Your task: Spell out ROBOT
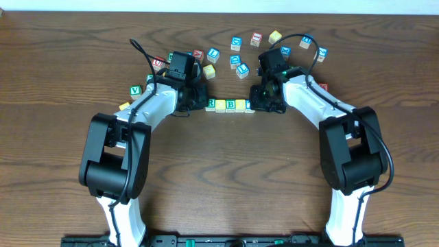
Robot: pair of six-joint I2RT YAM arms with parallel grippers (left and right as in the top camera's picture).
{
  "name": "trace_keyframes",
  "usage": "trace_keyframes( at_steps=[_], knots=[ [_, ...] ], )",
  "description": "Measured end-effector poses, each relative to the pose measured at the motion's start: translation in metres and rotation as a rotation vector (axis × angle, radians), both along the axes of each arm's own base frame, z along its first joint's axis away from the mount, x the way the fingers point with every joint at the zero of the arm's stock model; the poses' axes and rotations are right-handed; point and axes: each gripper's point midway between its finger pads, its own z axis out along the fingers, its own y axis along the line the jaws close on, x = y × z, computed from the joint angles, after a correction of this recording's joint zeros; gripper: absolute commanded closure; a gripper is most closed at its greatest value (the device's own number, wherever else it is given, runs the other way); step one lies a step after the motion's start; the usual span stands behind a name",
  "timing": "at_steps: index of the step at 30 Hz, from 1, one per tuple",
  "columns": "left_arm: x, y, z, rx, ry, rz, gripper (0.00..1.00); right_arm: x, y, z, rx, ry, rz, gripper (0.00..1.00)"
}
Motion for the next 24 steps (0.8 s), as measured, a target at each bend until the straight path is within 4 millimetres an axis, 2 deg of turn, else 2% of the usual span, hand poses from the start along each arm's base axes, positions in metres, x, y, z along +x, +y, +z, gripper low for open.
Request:
trace_keyframes(
  at_steps=[9, 15, 24],
  knots=[
    [0.0009, 0.0005, 0.0001, 0.002, -0.003, 0.005, 0.92, 0.0025, -0.0012, 0.0001, 0.005, -0.006, -0.005, 0.90],
    [-0.0004, 0.0024, -0.0011, 0.010, 0.005, 0.011, 0.87, 0.0028, -0.0017, 0.0001, 0.005, -0.006, -0.007, 0.89],
    [-0.0006, 0.0022, -0.0011, 0.007, 0.010, 0.021, 0.87, 0.0039, -0.0030, 0.0004, 0.008, -0.007, -0.010, 0.89]
  ],
)
